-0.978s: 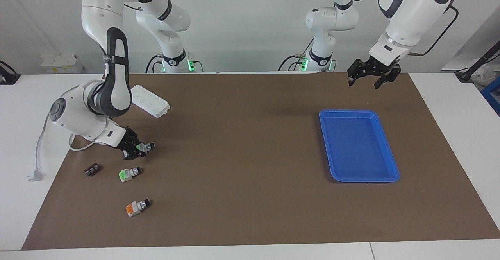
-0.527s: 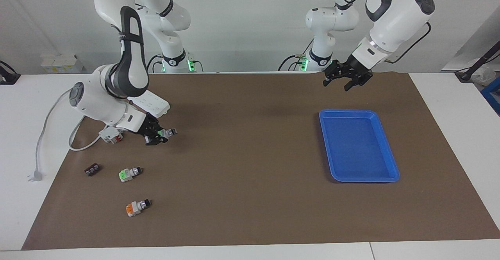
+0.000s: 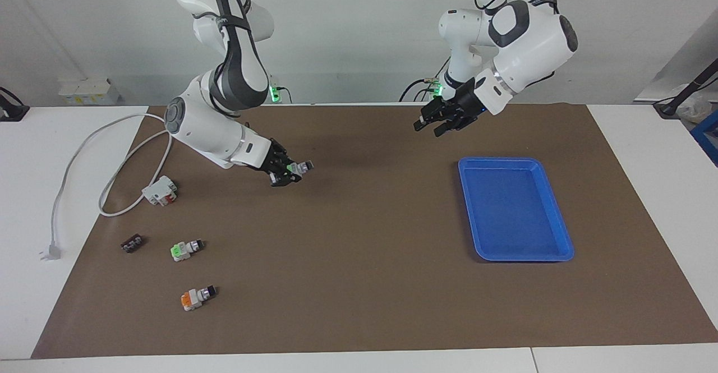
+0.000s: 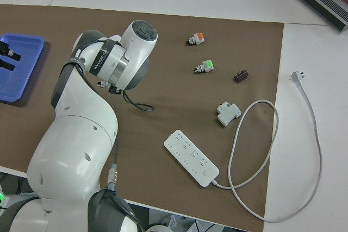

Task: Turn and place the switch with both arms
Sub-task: 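Lift the switch with the right gripper while the left gripper reaches toward it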

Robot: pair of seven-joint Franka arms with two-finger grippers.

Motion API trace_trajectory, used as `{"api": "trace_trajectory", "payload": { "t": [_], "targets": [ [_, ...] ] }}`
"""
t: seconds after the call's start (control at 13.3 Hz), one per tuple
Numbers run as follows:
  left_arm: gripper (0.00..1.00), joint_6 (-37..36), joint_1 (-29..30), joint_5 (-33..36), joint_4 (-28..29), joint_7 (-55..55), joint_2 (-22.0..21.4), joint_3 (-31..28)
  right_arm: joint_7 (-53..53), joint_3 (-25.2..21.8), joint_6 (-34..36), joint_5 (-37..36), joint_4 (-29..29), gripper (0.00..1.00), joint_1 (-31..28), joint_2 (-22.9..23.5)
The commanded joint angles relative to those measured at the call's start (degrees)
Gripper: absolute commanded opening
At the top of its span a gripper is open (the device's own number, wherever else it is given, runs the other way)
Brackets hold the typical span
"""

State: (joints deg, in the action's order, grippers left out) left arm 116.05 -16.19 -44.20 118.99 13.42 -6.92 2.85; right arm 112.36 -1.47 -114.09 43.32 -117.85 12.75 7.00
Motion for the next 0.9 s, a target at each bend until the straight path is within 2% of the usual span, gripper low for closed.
{"api": "trace_trajectory", "payload": {
  "t": [0.0,0.15,0.53,0.83],
  "targets": [
    [0.76,5.67,-3.93,-5.44,1.42,2.65,0.68,-0.83,-0.83,-0.28,-3.05,6.24,-3.70,0.00,3.06,-3.22],
    [0.73,7.25,-5.16,-8.35,1.42,5.37,1.20,-0.83,-2.57,-0.28,-6.21,10.54,-4.58,0.00,6.66,-4.09],
    [0.66,14.55,-8.94,-14.86,1.95,7.58,3.57,-0.74,-8.20,-0.28,-12.64,14.16,-4.50,0.00,12.82,-5.85],
    [0.57,13.86,-9.04,-15.39,3.61,13.99,3.76,-0.83,-12.16,-0.20,-13.96,14.69,-4.32,0.00,14.50,-7.87]
  ]
}}
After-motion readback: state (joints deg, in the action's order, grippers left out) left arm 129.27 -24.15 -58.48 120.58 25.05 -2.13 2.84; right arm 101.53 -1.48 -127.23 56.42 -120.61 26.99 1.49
